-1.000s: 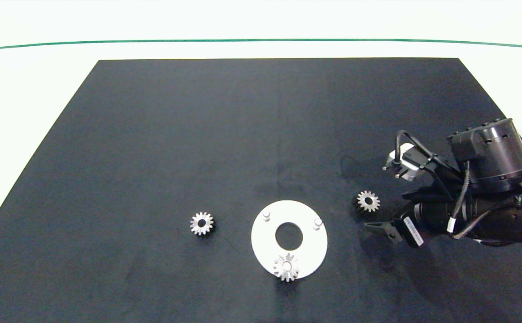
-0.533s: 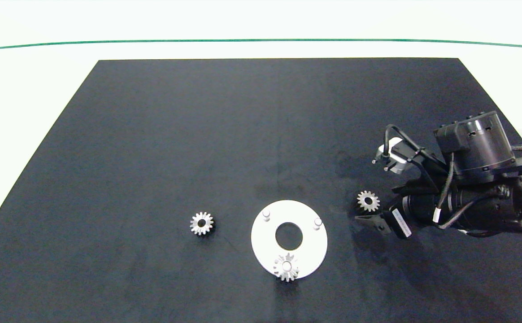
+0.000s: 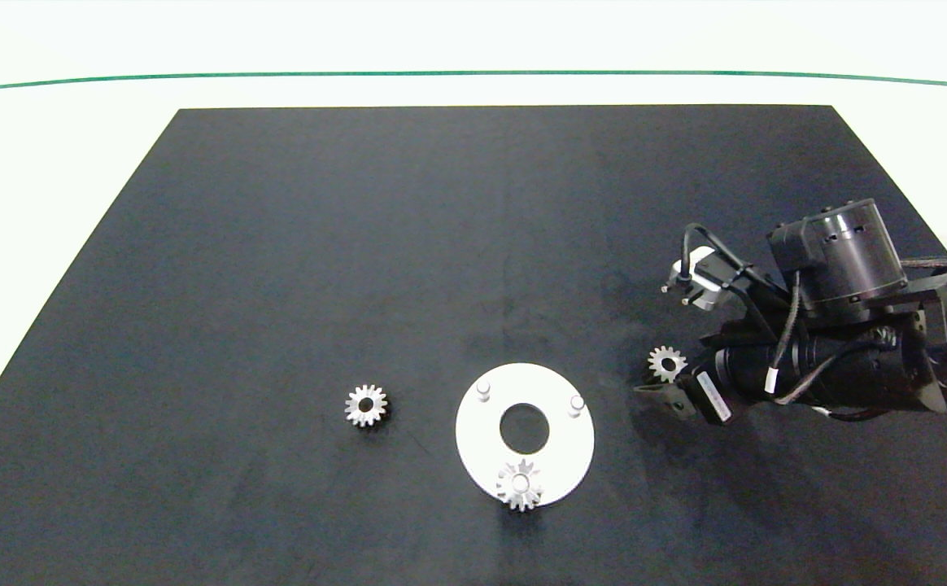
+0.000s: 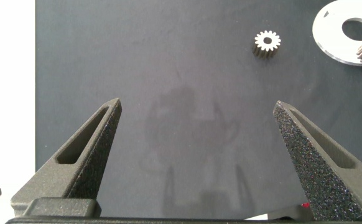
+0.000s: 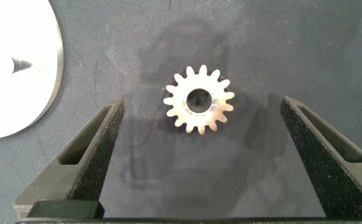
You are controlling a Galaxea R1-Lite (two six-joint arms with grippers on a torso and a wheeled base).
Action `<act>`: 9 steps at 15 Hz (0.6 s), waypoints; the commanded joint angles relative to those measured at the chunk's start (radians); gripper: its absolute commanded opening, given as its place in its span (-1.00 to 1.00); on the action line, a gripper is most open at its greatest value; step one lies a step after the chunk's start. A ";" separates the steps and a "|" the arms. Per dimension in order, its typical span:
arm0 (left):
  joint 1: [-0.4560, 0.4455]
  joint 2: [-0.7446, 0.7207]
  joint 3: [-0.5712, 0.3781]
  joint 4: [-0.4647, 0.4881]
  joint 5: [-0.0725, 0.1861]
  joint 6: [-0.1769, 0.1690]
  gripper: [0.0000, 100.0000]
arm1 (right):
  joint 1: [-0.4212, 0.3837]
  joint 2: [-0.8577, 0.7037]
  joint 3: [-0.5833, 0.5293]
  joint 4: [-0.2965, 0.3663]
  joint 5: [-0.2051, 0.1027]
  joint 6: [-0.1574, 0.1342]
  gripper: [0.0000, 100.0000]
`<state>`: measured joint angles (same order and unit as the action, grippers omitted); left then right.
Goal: Install three planetary gears onto the carrier pins
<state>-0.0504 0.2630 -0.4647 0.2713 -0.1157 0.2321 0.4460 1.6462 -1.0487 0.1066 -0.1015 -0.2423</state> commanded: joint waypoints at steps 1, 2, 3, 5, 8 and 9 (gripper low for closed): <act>0.000 -0.004 0.000 0.002 0.001 0.001 1.00 | -0.001 0.015 -0.008 0.001 -0.001 0.000 1.00; 0.000 -0.004 0.000 0.002 0.001 0.001 1.00 | -0.001 0.021 -0.011 -0.001 -0.001 -0.002 0.99; 0.000 -0.004 0.000 0.002 0.001 0.001 1.00 | 0.000 0.023 -0.017 -0.001 0.000 0.000 0.93; -0.002 -0.002 0.000 0.002 0.001 0.001 1.00 | -0.001 0.034 -0.028 0.001 0.000 0.000 0.83; -0.002 0.002 0.000 0.002 -0.001 0.001 1.00 | -0.004 0.043 -0.030 0.001 0.000 0.000 0.71; -0.002 0.002 0.001 0.002 -0.001 0.001 1.00 | -0.006 0.049 -0.030 -0.001 0.003 0.000 0.69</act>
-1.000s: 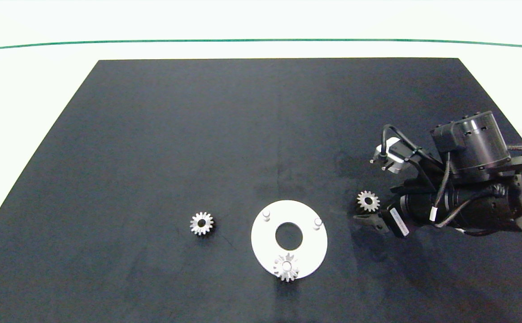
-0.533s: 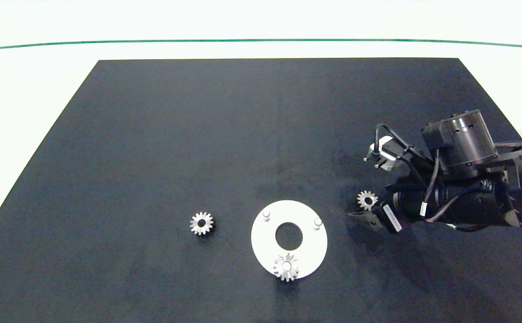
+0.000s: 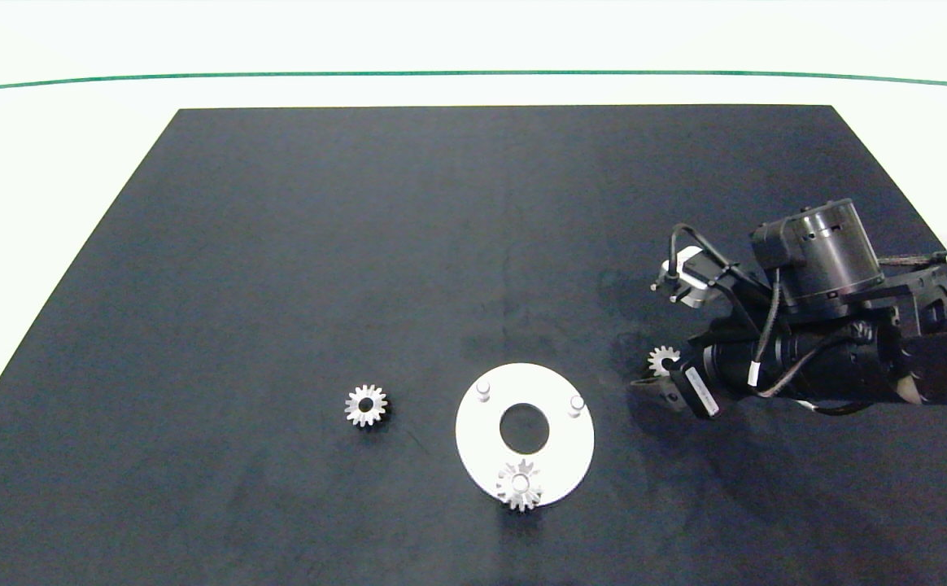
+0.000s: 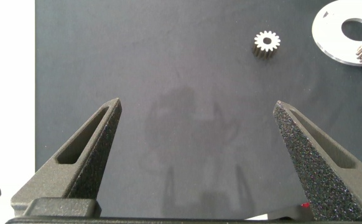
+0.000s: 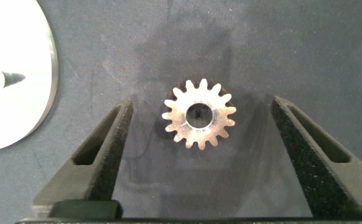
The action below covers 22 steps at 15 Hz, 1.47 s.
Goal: Install three planetary gears onto the carrier pins
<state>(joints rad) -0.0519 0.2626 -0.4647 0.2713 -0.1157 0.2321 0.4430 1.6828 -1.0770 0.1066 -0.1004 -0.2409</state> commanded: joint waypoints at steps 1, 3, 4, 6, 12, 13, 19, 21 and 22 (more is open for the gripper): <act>0.000 0.003 0.000 0.002 -0.001 0.001 1.00 | -0.004 0.015 0.000 0.001 0.007 -0.002 0.65; 0.000 0.003 0.000 0.002 -0.001 0.001 1.00 | -0.004 0.017 -0.001 0.001 0.007 -0.002 0.56; 0.000 0.003 0.000 0.002 -0.001 0.001 1.00 | -0.004 0.017 -0.001 0.001 0.007 -0.002 0.54; 0.000 0.003 0.000 0.002 -0.001 0.001 1.00 | -0.004 0.015 -0.003 0.001 0.007 -0.002 0.44; 0.000 0.006 0.000 0.000 -0.001 0.001 1.00 | -0.006 0.015 -0.008 0.001 0.007 -0.002 0.20; 0.000 0.007 0.000 0.000 -0.002 0.001 1.00 | -0.004 0.015 -0.009 0.001 0.007 -0.002 0.17; 0.000 0.004 0.003 0.000 -0.005 0.001 1.00 | -0.006 0.015 -0.006 0.002 0.007 -0.002 -0.06; 0.000 0.004 0.001 0.000 -0.005 0.001 1.00 | -0.006 0.015 -0.004 0.004 0.007 -0.002 -0.16; 0.000 0.004 0.001 0.000 -0.005 0.001 1.00 | -0.006 0.015 -0.004 0.004 0.007 -0.002 -0.19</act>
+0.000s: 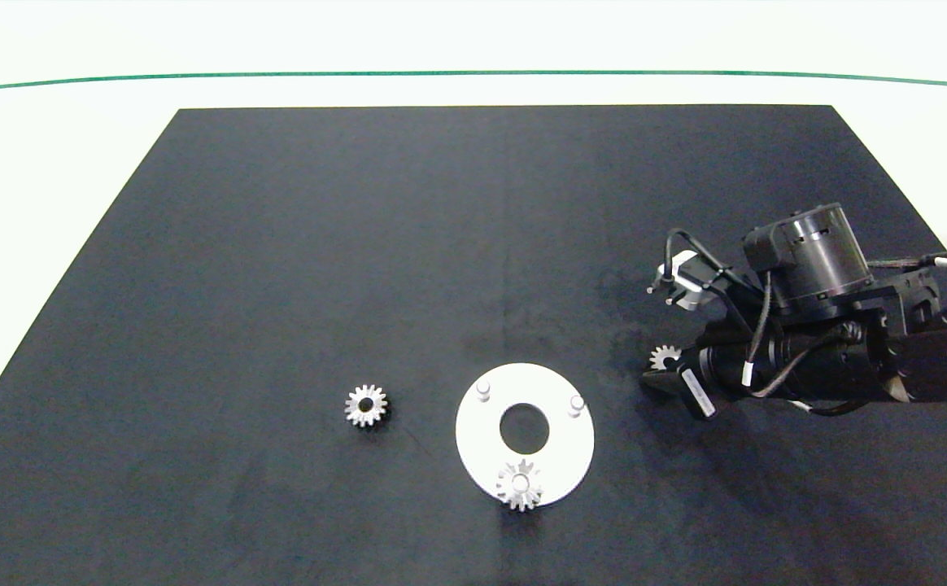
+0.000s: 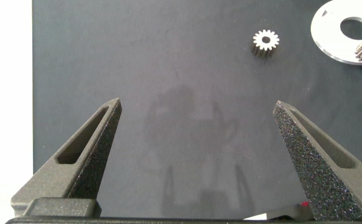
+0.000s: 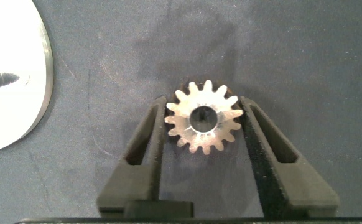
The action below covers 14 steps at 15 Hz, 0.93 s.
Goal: Install three planetary gears onto the carrier pins
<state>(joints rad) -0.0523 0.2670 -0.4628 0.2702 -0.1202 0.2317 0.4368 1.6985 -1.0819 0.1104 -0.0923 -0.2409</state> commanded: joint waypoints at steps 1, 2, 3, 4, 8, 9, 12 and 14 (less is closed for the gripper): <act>0.000 0.001 0.000 0.001 -0.001 0.001 1.00 | 0.000 0.000 0.002 0.000 -0.001 -0.002 -0.25; 0.000 0.001 0.000 0.001 -0.001 0.001 1.00 | -0.001 0.000 0.002 0.002 -0.001 -0.002 -0.28; 0.000 0.001 0.000 0.001 -0.001 0.001 1.00 | -0.001 0.000 0.002 0.002 -0.001 -0.002 -0.31; 0.000 0.001 0.000 0.001 -0.001 0.001 1.00 | -0.001 0.000 0.002 0.002 -0.001 -0.002 -0.37; 0.000 0.001 0.000 0.001 -0.001 0.001 1.00 | -0.001 0.000 0.002 0.002 -0.001 -0.002 -0.51; 0.000 0.001 0.000 0.001 -0.001 0.001 1.00 | -0.001 0.000 0.002 0.003 -0.001 -0.002 -0.55; 0.000 0.001 0.000 0.001 -0.001 0.001 1.00 | -0.001 0.000 0.005 0.003 -0.001 -0.002 -0.67; 0.000 0.001 0.000 0.001 -0.001 0.001 1.00 | -0.001 0.000 0.005 0.003 -0.001 -0.002 -0.75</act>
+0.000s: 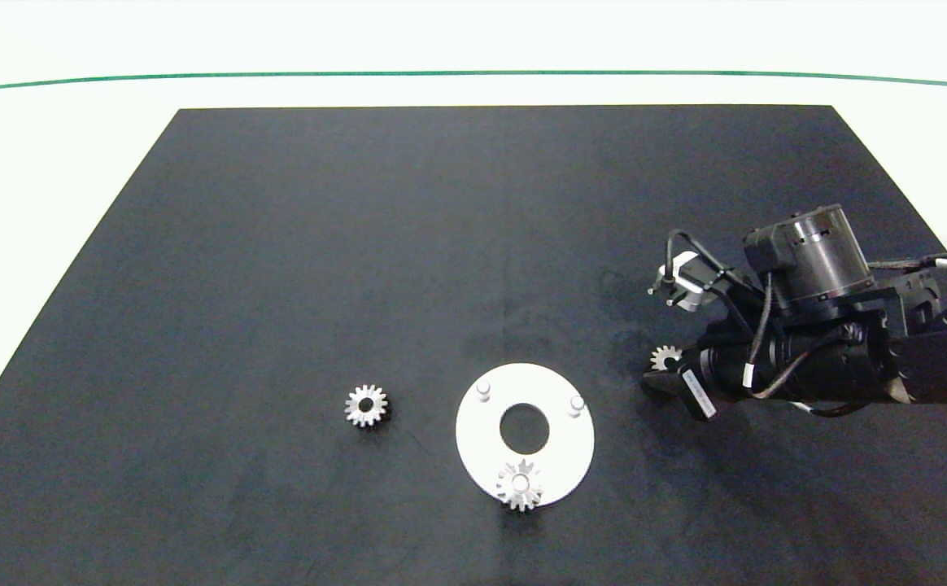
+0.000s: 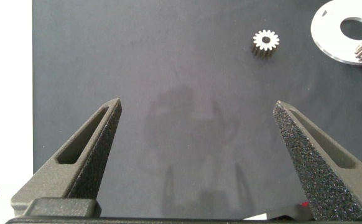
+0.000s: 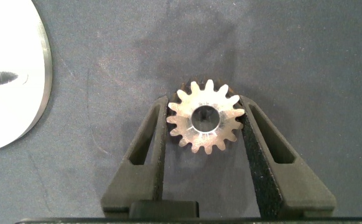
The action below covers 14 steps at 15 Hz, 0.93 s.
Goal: Install three planetary gears onto the carrier pins
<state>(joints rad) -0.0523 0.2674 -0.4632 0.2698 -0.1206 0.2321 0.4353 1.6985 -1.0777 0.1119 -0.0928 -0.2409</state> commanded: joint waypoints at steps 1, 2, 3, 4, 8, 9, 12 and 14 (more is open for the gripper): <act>0.000 0.001 0.000 0.002 -0.001 0.001 1.00 | 0.000 0.000 0.004 0.002 -0.001 -0.002 -0.79; 0.000 -0.001 0.000 0.003 -0.001 0.001 1.00 | 0.002 0.000 0.005 0.002 -0.002 -0.003 -0.80; 0.000 0.001 0.001 0.002 -0.001 0.001 1.00 | 0.013 -0.013 0.004 0.005 0.002 -0.005 -0.80; 0.000 0.003 0.001 0.002 -0.001 0.001 1.00 | 0.029 -0.030 -0.002 0.005 0.005 -0.006 -0.80; 0.000 0.004 0.001 0.002 -0.001 0.001 1.00 | 0.146 -0.125 -0.030 0.123 0.004 -0.011 -0.80; 0.000 0.004 0.000 0.002 -0.001 0.001 1.00 | 0.177 -0.140 -0.038 0.138 -0.001 -0.011 -0.80; 0.002 0.004 0.000 0.002 -0.001 0.001 1.00 | 0.246 -0.149 -0.045 0.147 -0.031 -0.012 -0.80; 0.003 0.004 -0.002 0.002 -0.001 0.001 1.00 | 0.270 -0.140 -0.045 0.146 -0.042 -0.014 -0.80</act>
<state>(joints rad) -0.0504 0.2709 -0.4632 0.2702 -0.1202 0.2317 0.6906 1.5615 -1.1219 0.2572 -0.1347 -0.2530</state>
